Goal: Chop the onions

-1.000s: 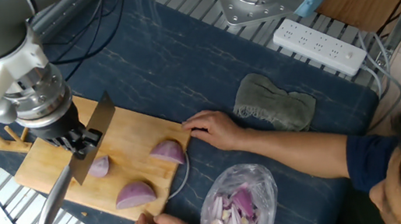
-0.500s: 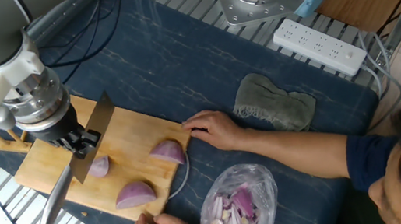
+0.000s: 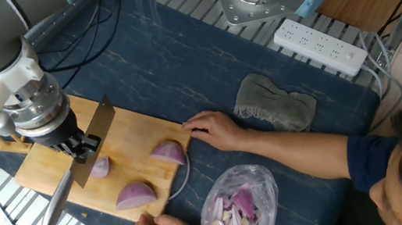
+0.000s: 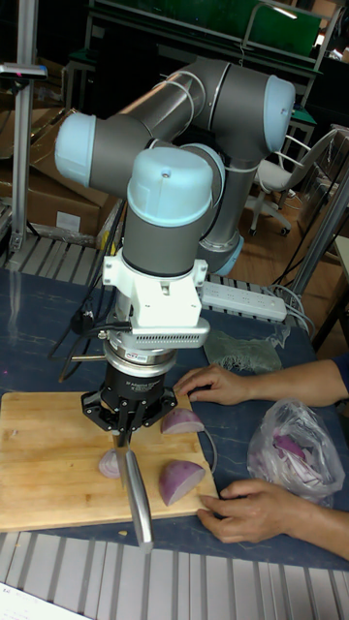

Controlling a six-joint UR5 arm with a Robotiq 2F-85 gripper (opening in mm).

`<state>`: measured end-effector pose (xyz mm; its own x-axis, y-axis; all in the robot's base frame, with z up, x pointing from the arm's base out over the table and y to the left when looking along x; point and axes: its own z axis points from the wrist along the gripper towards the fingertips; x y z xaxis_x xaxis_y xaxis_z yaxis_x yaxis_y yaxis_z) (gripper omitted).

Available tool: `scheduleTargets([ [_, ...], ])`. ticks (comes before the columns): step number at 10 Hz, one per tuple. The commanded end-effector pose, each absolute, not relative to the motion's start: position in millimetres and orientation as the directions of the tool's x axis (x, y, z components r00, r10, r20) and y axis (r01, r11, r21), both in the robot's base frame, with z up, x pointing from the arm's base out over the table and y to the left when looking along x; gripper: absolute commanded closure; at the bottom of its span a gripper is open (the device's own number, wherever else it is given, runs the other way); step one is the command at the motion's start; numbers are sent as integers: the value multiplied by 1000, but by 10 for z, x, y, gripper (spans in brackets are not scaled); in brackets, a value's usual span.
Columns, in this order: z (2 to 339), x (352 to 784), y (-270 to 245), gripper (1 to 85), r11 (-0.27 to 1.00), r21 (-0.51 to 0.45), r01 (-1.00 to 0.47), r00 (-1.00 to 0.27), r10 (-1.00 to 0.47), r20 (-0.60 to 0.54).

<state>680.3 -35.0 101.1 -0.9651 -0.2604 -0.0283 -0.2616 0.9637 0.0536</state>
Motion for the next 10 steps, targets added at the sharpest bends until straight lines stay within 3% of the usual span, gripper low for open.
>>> scheduleTargets([
  [1,987,6836,-324,847,964,66,-257,-966,-255,-35],
  [10,956,6865,-293,847,964,68,-256,-967,-254,-39],
])
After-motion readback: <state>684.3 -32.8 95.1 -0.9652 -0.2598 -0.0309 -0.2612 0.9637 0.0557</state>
